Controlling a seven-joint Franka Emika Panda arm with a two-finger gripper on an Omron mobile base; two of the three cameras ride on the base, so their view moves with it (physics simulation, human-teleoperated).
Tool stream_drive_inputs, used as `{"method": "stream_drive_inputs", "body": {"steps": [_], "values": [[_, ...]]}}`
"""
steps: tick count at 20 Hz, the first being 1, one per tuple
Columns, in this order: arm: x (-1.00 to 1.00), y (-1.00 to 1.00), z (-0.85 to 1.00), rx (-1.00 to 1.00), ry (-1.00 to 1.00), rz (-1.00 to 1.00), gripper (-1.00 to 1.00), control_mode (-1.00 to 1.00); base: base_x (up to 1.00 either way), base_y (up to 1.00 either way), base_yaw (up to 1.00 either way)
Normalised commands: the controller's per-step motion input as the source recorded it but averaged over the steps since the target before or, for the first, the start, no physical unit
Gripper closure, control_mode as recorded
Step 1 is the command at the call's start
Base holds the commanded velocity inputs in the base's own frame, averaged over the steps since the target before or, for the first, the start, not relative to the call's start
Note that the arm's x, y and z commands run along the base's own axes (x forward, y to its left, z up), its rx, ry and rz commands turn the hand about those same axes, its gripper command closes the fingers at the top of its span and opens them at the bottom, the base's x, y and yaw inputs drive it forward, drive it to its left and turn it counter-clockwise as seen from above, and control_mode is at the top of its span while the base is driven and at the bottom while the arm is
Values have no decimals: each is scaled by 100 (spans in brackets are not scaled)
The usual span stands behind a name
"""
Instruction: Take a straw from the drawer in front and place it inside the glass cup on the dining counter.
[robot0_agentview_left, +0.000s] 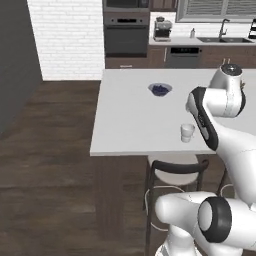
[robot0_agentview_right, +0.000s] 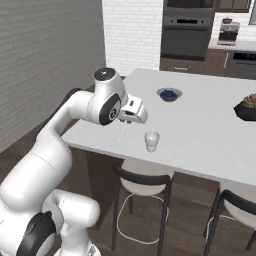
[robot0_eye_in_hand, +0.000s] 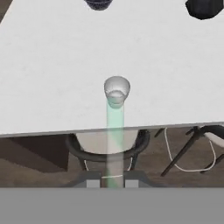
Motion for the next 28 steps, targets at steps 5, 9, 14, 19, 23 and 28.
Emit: {"method": "stream_drive_inputs", "body": {"steps": [5,9,14,19,23,28], "values": [[0,0,0,0,0,0,100,100,76,1,-23],[0,0,0,0,0,0,100,100,93,8,-21],[11,5,2,0,0,-2,100,-100,73,17,-15],[2,1,30,0,-19,1,100,-100,0,0,0],[-6,-1,23,1,-30,23,100,-100,0,0,0],[0,-25,22,8,-35,43,100,-100,0,0,0]]}}
